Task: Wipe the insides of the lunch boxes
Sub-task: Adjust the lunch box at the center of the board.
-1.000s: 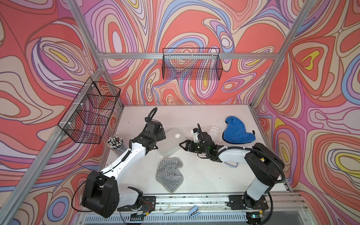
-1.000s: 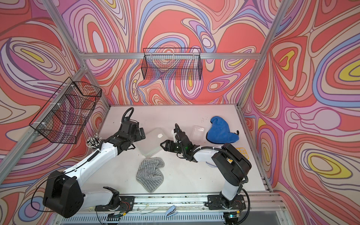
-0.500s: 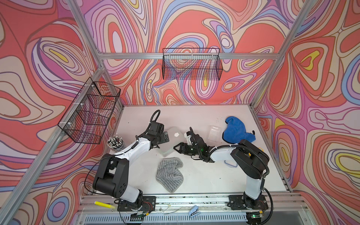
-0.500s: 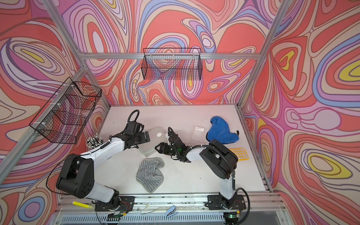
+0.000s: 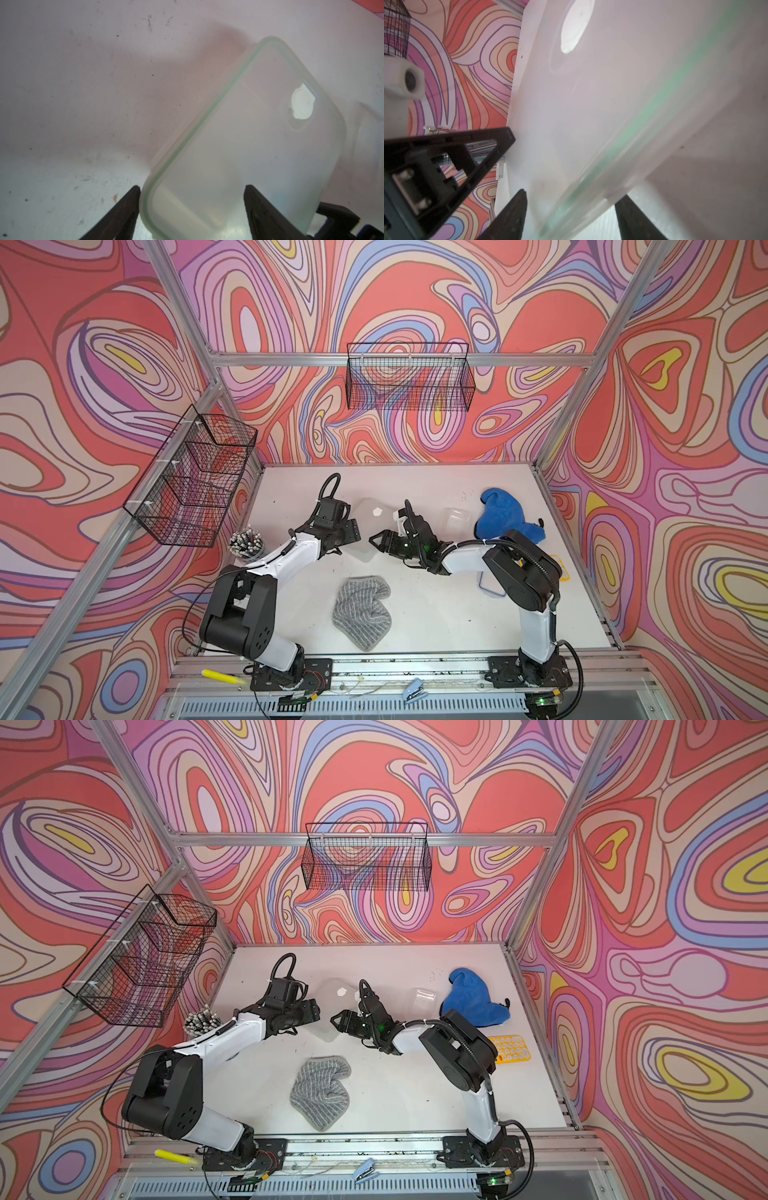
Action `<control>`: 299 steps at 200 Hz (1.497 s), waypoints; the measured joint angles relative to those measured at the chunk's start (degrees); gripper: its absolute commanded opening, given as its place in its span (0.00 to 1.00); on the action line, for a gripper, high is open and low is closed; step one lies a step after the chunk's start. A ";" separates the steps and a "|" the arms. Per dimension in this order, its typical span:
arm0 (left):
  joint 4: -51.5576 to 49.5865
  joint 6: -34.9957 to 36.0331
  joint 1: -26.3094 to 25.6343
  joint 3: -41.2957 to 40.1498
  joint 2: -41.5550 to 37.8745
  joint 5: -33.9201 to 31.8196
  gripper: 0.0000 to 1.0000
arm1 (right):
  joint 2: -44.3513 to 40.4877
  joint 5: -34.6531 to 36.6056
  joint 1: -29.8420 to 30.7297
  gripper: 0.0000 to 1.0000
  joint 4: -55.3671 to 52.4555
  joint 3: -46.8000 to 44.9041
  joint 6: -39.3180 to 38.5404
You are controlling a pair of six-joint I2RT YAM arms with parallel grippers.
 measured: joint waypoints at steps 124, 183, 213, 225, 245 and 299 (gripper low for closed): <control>0.61 -0.92 -0.09 -2.71 -6.64 -0.85 0.91 | 1.60 -1.51 -6.51 0.67 1.16 1.84 5.29; 0.68 2.71 0.35 5.11 4.48 2.89 0.81 | 5.18 -3.82 -6.40 0.62 2.19 5.73 7.10; 0.74 2.49 0.57 5.42 5.55 5.70 0.76 | 6.69 -3.87 -6.60 0.60 1.31 9.14 7.74; 0.85 1.90 0.48 5.35 5.55 6.19 0.76 | 7.52 -3.63 -6.78 0.60 0.94 11.02 8.00; 1.38 0.74 -0.22 4.44 5.01 6.16 0.76 | 9.35 -3.43 -7.26 0.62 -0.09 14.14 8.37; 2.49 -3.45 -2.38 -1.33 -0.35 6.16 0.82 | 10.86 -4.07 -7.43 0.66 2.05 13.57 13.00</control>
